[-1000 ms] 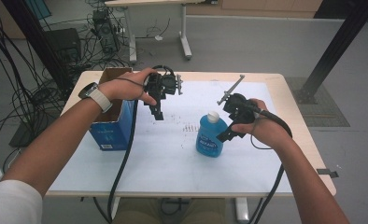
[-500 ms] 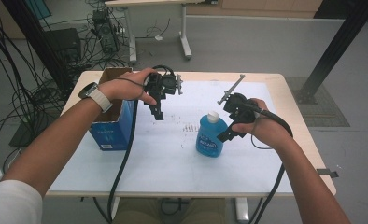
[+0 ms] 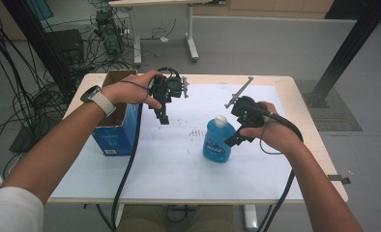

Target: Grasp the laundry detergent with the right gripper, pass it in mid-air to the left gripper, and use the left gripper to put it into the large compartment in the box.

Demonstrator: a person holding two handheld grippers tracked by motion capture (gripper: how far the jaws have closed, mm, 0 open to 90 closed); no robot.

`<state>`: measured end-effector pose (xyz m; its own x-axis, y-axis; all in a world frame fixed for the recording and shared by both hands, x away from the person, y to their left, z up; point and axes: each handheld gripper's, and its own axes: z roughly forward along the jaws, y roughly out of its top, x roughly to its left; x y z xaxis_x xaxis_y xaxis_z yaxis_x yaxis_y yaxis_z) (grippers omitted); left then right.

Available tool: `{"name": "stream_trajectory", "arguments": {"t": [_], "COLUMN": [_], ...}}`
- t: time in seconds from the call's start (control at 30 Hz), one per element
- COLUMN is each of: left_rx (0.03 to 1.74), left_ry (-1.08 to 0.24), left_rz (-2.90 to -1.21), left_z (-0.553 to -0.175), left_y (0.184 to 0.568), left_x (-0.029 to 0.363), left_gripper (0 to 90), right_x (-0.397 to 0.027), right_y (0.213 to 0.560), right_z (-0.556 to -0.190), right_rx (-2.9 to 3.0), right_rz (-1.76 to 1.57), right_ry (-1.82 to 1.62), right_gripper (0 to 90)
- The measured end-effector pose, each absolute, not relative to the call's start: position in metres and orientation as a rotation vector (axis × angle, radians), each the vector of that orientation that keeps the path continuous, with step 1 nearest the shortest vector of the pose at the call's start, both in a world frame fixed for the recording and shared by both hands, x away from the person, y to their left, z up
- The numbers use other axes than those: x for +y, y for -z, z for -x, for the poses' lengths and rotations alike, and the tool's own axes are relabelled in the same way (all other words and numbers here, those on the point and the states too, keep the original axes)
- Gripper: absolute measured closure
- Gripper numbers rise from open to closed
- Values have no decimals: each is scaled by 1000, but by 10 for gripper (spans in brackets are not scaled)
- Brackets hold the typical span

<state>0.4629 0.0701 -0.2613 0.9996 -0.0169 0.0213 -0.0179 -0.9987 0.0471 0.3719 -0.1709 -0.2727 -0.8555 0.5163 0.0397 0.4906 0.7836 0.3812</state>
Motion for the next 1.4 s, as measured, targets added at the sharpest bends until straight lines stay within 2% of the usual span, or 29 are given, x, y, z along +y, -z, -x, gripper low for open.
{"name": "stream_trajectory", "arguments": {"t": [1.4], "left_rx": [-20], "left_ry": [-34], "left_rz": [-3095], "left_z": [-464], "left_y": [262], "left_x": [71], "left_gripper": [102], "right_x": [-171], "right_y": [273], "right_z": [-372], "right_rx": [2903], "right_rz": [-817], "right_ry": [-602], "right_gripper": [52]}}
